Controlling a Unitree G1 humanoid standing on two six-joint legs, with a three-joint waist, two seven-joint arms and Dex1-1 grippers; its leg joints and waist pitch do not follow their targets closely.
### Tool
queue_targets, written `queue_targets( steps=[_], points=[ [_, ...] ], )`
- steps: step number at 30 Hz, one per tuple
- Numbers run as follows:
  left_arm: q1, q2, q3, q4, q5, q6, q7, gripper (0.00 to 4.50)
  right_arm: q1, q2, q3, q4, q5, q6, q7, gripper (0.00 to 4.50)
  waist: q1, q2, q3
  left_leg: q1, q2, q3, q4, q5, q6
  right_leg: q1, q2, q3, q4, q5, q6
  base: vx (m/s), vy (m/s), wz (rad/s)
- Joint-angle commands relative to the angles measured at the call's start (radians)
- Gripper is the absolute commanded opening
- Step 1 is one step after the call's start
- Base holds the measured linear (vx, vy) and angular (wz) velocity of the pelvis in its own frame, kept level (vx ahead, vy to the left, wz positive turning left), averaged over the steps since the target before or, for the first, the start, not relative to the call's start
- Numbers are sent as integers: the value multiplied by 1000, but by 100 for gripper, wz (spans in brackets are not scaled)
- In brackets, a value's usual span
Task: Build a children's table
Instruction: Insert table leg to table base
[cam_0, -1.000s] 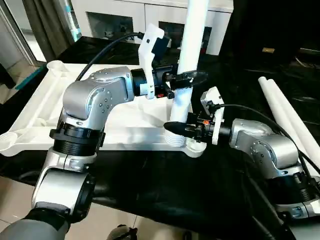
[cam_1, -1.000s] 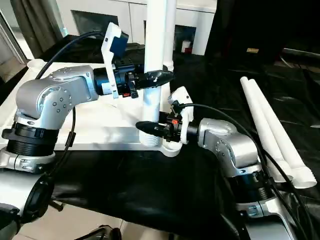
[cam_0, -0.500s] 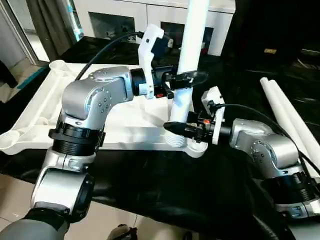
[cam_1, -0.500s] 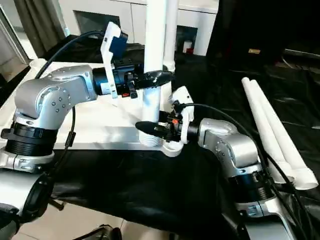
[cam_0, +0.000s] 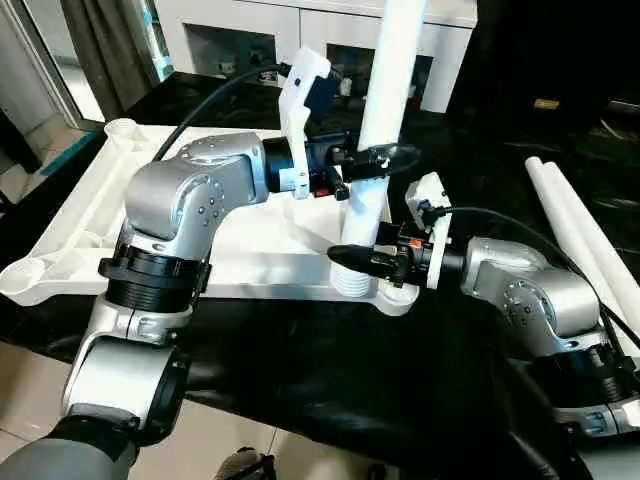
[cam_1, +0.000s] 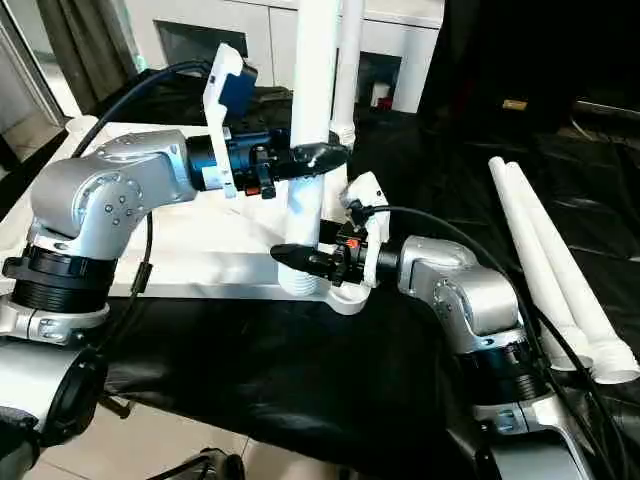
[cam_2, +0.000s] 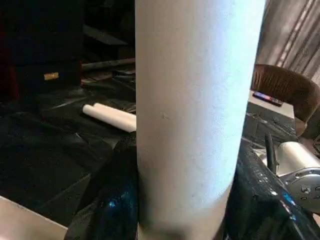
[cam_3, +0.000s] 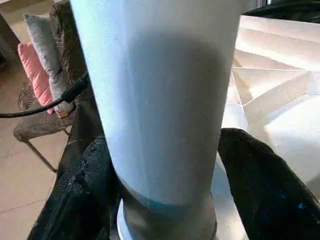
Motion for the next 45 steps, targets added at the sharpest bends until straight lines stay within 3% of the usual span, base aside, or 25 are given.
queue_targets(
  steps=[1,10,18,20,22,26,27,29,31,35,36,38,39,41,42,43,45],
  points=[
    [-6,-1,-4,-17,-12,7,-10,182,7,-12,-15,-24,17,12,13,275,1,-9,-116,15,18,-10,-59,-50,36,67,-42,24,-60,-1,-279,0,0,0],
    [-8,6,-4,-16,-11,6,-15,182,18,-20,-7,-28,17,15,29,201,2,-7,-116,16,18,-11,-59,-58,32,67,-42,24,-61,-11,-279,0,0,0],
    [-15,-4,8,-2,-4,-8,6,182,20,-23,-9,-24,8,11,26,194,3,-5,-115,16,18,-11,-59,-57,33,67,-42,24,-61,-6,-280,0,0,0],
    [-19,-16,26,20,-11,-5,23,238,22,-15,-20,-20,6,-3,16,193,2,-7,-113,15,17,-10,-58,-58,33,67,-41,24,-62,-4,-280,0,0,0],
    [-17,-20,37,26,-23,1,21,255,24,-7,-30,-20,8,-12,5,193,3,-7,-114,15,17,-11,-59,-59,33,68,-42,24,-62,-9,-280,0,0,0],
    [-7,-62,97,57,-19,-99,78,288,31,18,-63,-22,16,-31,-31,192,2,-7,-115,14,16,-11,-58,-58,36,69,-42,23,-64,2,-283,0,0,0],
    [-4,-90,152,77,-45,-159,97,288,37,28,-79,-22,14,-47,-52,192,3,-2,-114,14,17,-12,-58,-58,37,68,-43,23,-63,7,-286,0,0,0],
    [-3,-103,180,86,-60,-185,105,297,40,32,-85,-22,13,-56,-62,191,2,-7,-115,12,15,-12,-58,-60,39,71,-42,23,-64,15,-289,0,0,0],
    [-3,-121,260,121,-99,-237,129,297,42,54,-136,-7,16,-91,-121,191,2,-5,-114,14,15,-11,-58,-69,40,68,-41,23,-65,11,-290,0,0,0],
    [17,-105,268,136,-107,-256,84,297,41,62,-170,4,12,-111,-155,191,0,-2,-112,18,16,-12,-61,-81,35,66,-39,22,-67,-24,-274,0,0,0],
    [69,-53,194,140,-44,-318,-30,297,38,59,-188,23,-10,-139,-187,191,1,0,-111,18,16,-13,-63,-77,37,63,-41,22,-70,-33,-266,0,0,0],
    [93,-26,147,142,2,-363,-76,297,38,54,-191,31,-23,-151,-198,191,-3,0,-110,19,17,-13,-65,-80,34,61,-39,23,-72,-51,-251,0,0,0],
    [136,41,15,144,130,-469,-140,297,40,38,-183,48,-61,-180,-219,191,-4,2,-108,21,20,-12,-67,-86,27,58,-40,23,-73,-56,-241,0,0,0],
    [175,105,-111,149,238,-549,-207,297,46,29,-181,57,-85,-190,-234,191,-5,1,-108,22,23,-15,-71,-93,21,57,-42,25,-75,-81,-211,0,0,0],
    [175,105,-111,149,238,-549,-207,297,46,29,-181,57,-85,-190,-234,191,-6,3,-107,22,23,-14,-71,-94,14,58,-42,25,-72,-81,-209,0,0,0],
    [197,141,-181,154,291,-576,-247,297,53,27,-178,51,-87,-184,-230,191,-5,7,-107,24,23,-13,-72,-98,6,54,-43,26,-72,-78,-213,0,0,0],
    [215,164,-234,172,334,-609,-284,297,63,23,-166,34,-92,-177,-222,191,-6,7,-105,25,24,-12,-73,-113,-5,54,-44,26,-71,-75,-222,0,0,0]
  ],
)
